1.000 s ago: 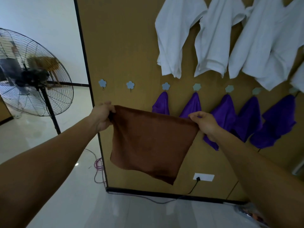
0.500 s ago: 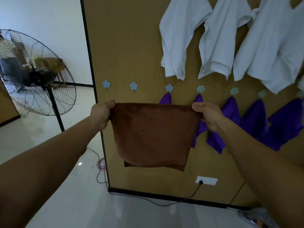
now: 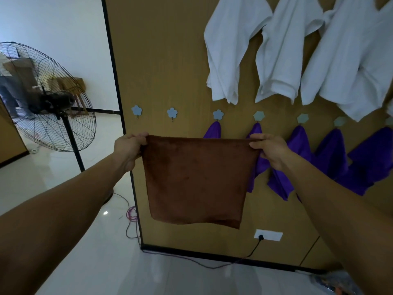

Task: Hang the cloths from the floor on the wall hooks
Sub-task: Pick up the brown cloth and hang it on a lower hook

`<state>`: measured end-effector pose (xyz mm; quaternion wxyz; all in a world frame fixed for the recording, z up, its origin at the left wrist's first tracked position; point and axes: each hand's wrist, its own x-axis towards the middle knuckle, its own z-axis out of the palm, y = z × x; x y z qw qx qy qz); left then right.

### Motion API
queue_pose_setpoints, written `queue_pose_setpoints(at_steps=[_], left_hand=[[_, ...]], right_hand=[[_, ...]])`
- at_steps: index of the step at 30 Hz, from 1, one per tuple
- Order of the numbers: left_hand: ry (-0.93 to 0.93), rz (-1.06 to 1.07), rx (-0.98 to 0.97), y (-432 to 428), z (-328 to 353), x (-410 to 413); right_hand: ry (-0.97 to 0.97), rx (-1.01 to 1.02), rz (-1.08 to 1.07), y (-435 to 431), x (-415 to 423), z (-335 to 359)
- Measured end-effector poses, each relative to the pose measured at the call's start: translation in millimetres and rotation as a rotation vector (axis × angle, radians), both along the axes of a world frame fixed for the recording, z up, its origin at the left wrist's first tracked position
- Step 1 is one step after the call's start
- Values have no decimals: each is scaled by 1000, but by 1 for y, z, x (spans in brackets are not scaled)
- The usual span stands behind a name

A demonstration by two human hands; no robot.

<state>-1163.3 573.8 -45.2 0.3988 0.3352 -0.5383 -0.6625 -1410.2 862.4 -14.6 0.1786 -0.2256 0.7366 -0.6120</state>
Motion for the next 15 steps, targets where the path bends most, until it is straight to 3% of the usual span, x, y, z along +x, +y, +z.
queue_pose_setpoints(at_steps=[6,11,15], left_hand=[[-54,8,-48,2,0,-4],[-369,32,-317,1,-5,5],[-446,84,-456,-6,-7,11]], right_hand=[[127,64,-36,-10,1,-4],[116,82,-28,-21,8,-10],[205,134,-58,-30,14,-13]])
